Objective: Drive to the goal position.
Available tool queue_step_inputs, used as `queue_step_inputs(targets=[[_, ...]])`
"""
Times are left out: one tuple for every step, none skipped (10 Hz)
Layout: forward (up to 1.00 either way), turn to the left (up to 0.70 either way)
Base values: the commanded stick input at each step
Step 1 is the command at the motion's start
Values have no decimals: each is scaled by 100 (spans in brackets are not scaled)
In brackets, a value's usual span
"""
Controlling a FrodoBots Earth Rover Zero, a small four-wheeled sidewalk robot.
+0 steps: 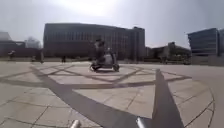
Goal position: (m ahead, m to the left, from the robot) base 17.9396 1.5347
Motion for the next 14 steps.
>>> queue_step_inputs(targets=[[85,-4],[85,-12],[85,-19],[85,-10],[85,1],[85,1],[85,1],[85,1],[85,1],[85,1],[85,1],[85,1],[85,1],[85,1]])
